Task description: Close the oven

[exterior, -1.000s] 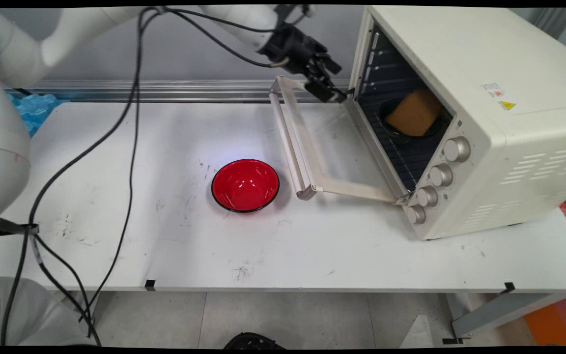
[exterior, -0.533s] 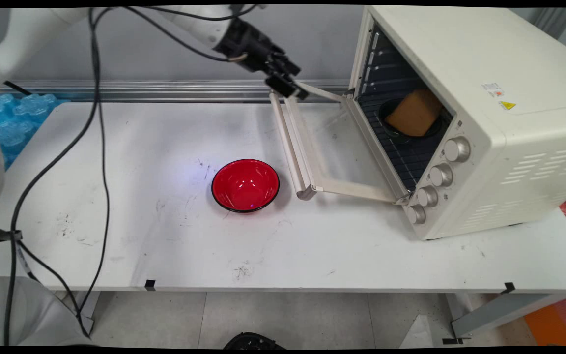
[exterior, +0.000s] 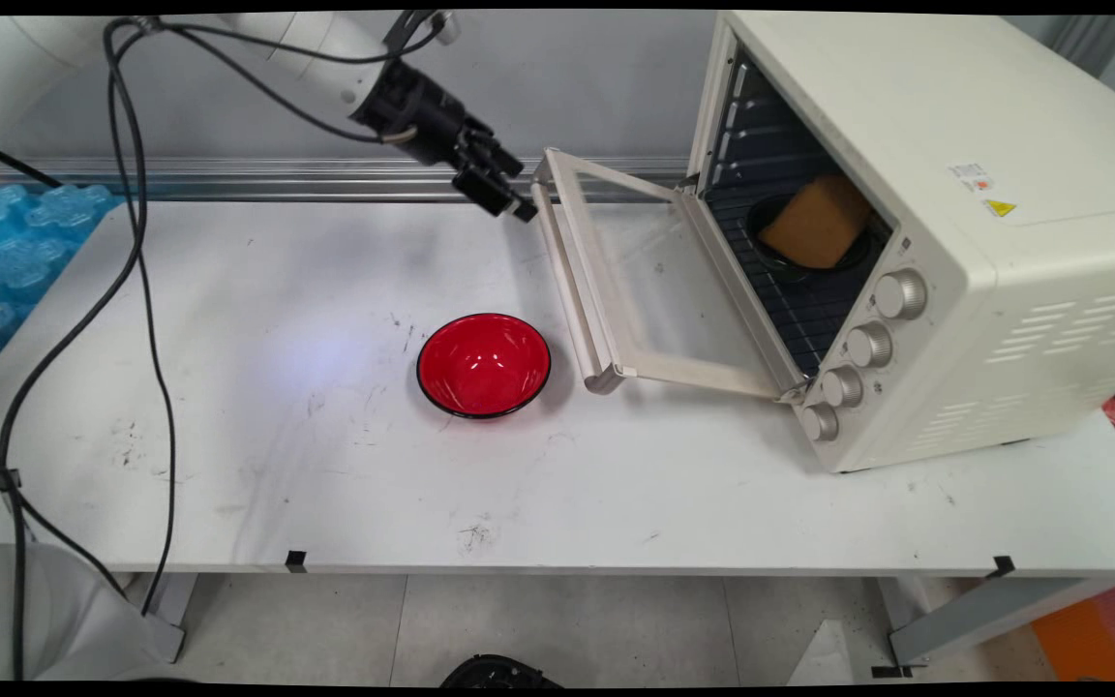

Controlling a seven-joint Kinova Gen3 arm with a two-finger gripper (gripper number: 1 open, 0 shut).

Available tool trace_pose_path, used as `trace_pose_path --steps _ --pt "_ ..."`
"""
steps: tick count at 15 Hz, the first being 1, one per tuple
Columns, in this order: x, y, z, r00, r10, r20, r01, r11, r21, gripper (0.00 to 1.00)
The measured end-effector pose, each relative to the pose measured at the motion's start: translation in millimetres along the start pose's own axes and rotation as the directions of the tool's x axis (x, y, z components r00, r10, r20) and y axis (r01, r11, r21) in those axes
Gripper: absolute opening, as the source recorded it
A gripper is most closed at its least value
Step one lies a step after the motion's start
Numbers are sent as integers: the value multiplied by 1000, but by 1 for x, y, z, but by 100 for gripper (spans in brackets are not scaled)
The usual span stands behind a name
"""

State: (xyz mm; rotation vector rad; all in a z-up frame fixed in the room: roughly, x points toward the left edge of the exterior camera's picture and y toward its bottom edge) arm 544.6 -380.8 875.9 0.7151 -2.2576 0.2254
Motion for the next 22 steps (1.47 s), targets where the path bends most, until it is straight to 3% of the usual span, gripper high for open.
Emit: trace_pose_path --steps 4,5,13,22 --pt "-20 -2 1 999 -16 31 16 1000 3 100" --pt "-25 -2 3 999 -20 39 20 1000 3 0" --pt "-47 -2 31 997 -8 72 8 1000 -7 0" --pt "-54 2 81 998 35 59 -33 999 -28 0"
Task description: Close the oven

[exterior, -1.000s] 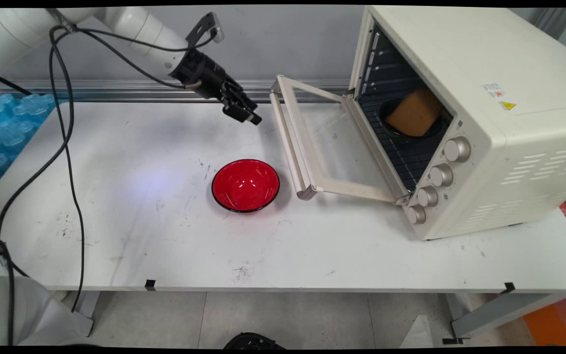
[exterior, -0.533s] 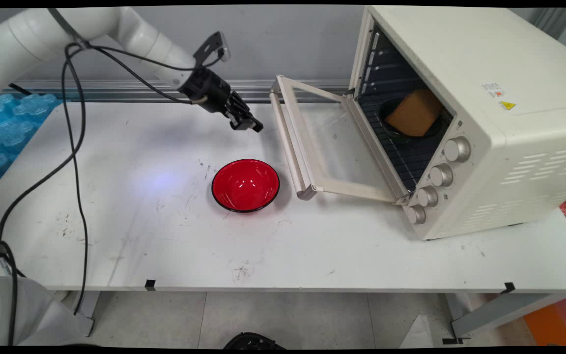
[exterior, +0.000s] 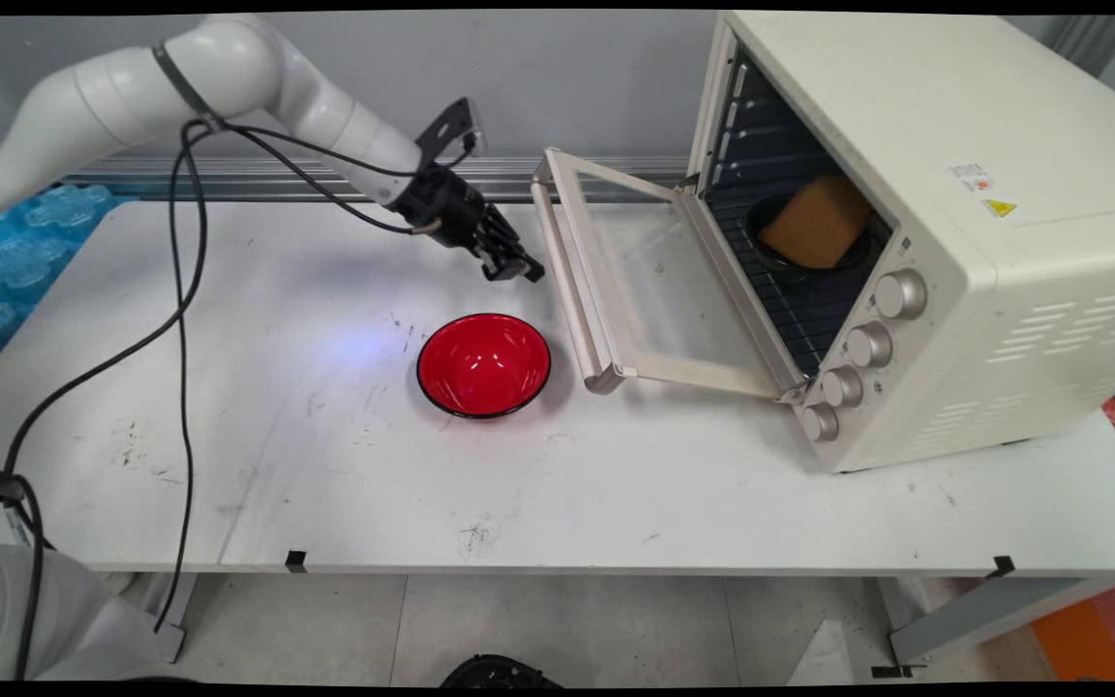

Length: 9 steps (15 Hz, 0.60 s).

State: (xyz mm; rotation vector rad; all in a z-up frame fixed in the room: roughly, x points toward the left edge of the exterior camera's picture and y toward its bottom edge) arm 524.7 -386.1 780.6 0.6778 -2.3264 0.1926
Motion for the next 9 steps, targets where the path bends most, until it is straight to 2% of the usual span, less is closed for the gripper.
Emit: trace_pose_path --steps 9 --pt "12 -2 37 999 9 -48 -9 1000 4 0"
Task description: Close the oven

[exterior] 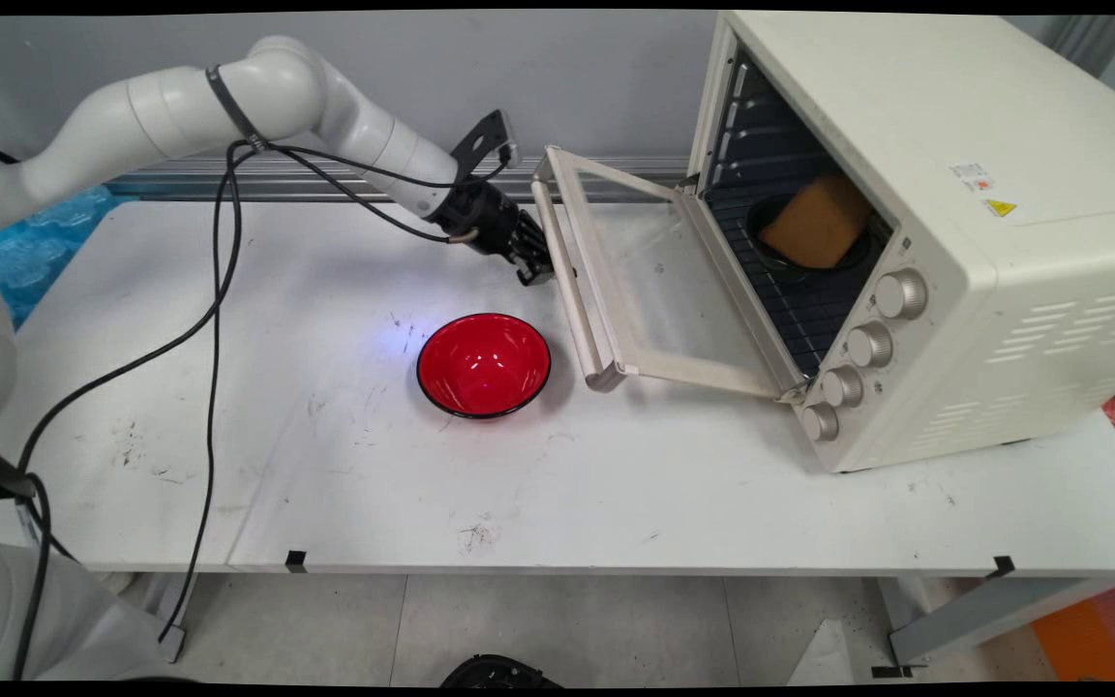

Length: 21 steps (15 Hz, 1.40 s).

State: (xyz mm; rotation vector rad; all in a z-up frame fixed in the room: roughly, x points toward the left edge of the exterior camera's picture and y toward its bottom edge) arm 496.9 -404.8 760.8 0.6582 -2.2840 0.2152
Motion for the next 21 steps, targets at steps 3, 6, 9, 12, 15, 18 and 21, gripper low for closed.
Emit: trace_pose_path --steps 3,6,9,12,15,18,21 --pt "9 -3 0 1000 5 -24 -5 1000 5 0" --pt "23 -6 -5 999 11 -53 -11 1000 13 0" --pt "41 -9 -13 996 13 -87 -11 1000 19 0" --pt "63 -10 -19 993 14 -121 -11 1000 21 0" --pt "82 -11 -24 988 15 -151 -12 1000 21 0" --pt "99 -11 -28 984 14 -177 -11 1000 20 0" --pt "113 -11 -32 980 14 -197 -11 1000 16 0"
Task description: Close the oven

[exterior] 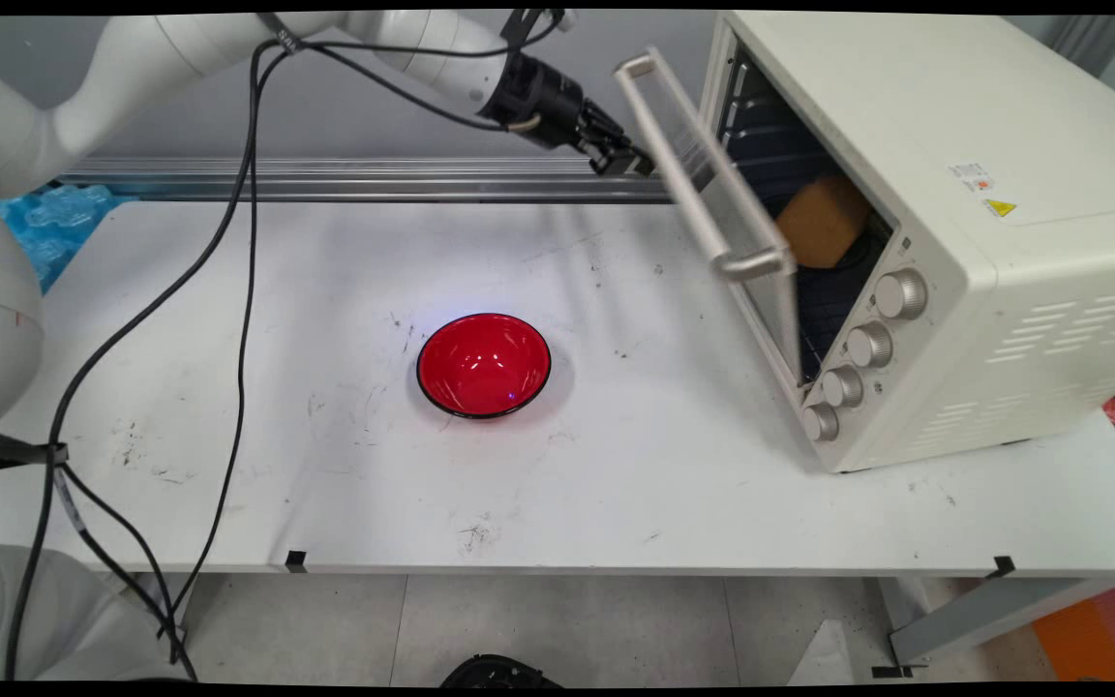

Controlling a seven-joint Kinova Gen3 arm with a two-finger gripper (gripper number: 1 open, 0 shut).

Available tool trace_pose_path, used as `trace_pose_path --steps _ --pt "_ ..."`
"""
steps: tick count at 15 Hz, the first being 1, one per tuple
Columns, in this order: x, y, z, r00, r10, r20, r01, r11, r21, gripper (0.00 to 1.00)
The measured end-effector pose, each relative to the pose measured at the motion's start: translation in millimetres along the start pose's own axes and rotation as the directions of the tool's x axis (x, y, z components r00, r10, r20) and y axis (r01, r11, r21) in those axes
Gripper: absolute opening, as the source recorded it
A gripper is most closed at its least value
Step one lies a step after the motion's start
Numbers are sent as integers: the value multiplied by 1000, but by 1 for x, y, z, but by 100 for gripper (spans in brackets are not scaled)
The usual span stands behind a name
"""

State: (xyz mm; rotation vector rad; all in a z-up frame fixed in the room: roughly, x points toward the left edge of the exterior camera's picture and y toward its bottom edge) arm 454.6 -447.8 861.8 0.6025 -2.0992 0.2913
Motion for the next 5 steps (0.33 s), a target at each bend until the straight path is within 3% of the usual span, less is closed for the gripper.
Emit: trace_pose_path --steps 5 --pt "17 1 -4 1000 1 -23 -1 1000 -7 0"
